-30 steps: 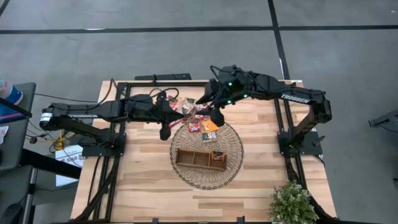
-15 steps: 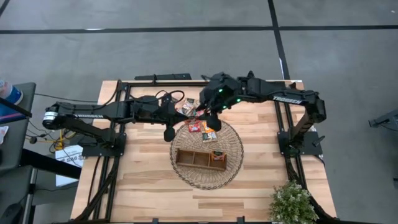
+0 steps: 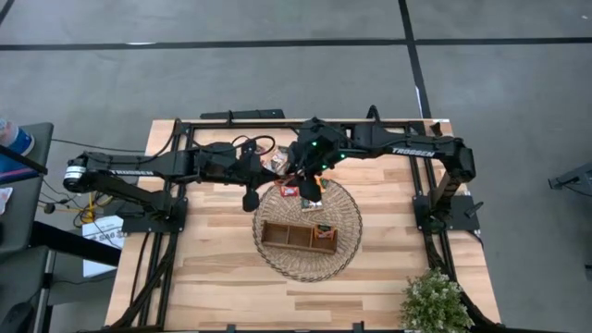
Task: Pick & Place Tea
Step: Put the orange tea bag into the right section of the wooden organizer
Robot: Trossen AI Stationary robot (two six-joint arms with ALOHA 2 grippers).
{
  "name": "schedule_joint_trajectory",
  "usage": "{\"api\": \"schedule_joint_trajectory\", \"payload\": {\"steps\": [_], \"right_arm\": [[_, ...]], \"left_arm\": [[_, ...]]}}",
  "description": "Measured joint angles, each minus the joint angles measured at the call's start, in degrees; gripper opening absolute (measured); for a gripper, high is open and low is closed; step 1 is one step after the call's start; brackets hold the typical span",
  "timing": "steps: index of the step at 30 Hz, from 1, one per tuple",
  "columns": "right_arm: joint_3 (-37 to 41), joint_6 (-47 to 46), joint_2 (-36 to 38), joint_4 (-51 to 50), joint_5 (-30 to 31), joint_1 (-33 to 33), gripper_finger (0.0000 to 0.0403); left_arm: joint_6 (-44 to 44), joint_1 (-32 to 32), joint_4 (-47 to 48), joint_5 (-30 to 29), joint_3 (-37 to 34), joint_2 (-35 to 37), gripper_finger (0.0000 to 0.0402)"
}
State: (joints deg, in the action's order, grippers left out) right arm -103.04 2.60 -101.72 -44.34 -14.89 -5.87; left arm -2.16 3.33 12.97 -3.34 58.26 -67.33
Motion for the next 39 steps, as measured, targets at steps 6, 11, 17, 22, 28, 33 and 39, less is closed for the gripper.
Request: {"api": "schedule_joint_trajectory", "payload": {"steps": [6, 11, 17, 22, 28, 33, 39], "right_arm": [[0.0, 0.0, 0.0, 0.0, -0.2, 0.2, 0.0137], [0.0, -0.1, 0.0, 0.0, -0.2, 0.2, 0.0105], [0.0, -0.1, 0.0, -0.3, -0.2, 0.2, 0.0062], [0.0, 0.2, 0.0, -0.3, -0.2, 0.2, 0.0007], [0.0, 0.3, 0.0, -0.3, -0.2, 0.2, 0.0001], [0.0, 0.4, 0.0, -0.3, 0.0, 0.2, 0.0000], [0.0, 0.4, 0.0, -0.5, 1.8, 0.3, 0.0000]], "left_arm": [[-0.5, 0.0, 2.0, 0.7, 0.0, 0.0, 0.0000], [-0.8, 0.0, 2.3, 0.7, 0.0, 0.0, 0.0000], [-0.8, 0.0, 2.3, 0.7, 0.0, 0.0, 0.0000], [-0.8, 0.0, 2.2, 0.7, 0.0, 0.0, 0.0000], [-0.8, 0.0, 2.2, 0.7, 0.0, 0.0, 0.0000], [-0.8, 0.0, 2.2, 0.0, 0.0, 0.0, 0.0000], [-0.2, 0.0, 2.1, -0.6, 0.0, 0.0, 0.0000]]}}
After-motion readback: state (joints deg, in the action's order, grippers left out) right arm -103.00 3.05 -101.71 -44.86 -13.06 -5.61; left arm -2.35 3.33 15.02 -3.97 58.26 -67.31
